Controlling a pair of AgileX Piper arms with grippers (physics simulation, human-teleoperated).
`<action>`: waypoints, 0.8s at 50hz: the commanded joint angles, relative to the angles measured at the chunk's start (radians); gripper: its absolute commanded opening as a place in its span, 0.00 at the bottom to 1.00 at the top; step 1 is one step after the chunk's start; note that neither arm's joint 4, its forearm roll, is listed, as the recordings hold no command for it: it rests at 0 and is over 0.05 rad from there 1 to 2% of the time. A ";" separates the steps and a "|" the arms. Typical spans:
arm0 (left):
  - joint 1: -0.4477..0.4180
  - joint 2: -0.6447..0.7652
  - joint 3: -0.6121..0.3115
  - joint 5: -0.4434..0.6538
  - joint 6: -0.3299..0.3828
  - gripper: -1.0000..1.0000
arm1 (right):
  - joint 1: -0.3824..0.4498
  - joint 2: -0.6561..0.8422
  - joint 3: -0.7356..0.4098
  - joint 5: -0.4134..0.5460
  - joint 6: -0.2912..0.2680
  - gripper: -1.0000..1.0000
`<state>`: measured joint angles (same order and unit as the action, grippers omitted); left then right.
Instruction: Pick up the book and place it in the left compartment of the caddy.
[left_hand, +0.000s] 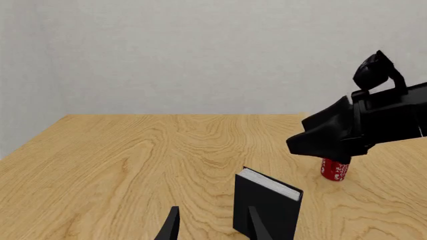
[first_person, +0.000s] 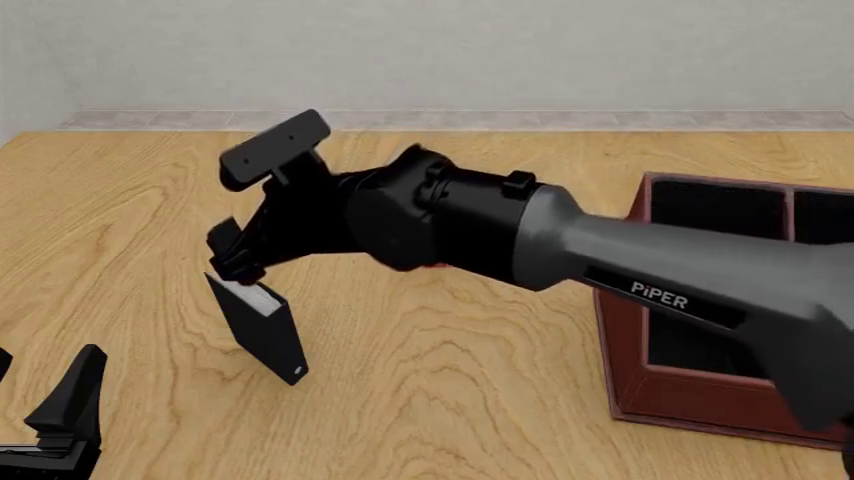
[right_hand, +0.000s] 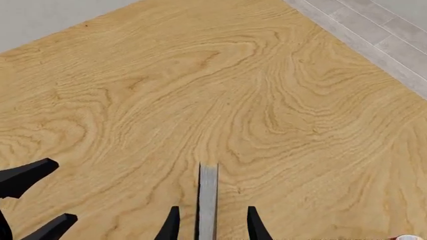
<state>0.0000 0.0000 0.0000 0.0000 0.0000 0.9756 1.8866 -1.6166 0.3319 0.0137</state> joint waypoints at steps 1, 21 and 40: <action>0.000 0.000 0.000 0.000 0.000 1.00 | -0.003 0.028 0.004 -0.010 0.015 1.00; 0.000 0.000 0.000 0.000 0.000 1.00 | -0.011 0.069 0.015 -0.027 0.029 1.00; 0.000 0.000 0.000 0.000 0.000 1.00 | 0.000 0.099 0.029 -0.047 0.045 1.00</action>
<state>0.0000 0.0000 0.0000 0.0000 0.0000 0.9730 1.9701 -1.5957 0.2956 0.0502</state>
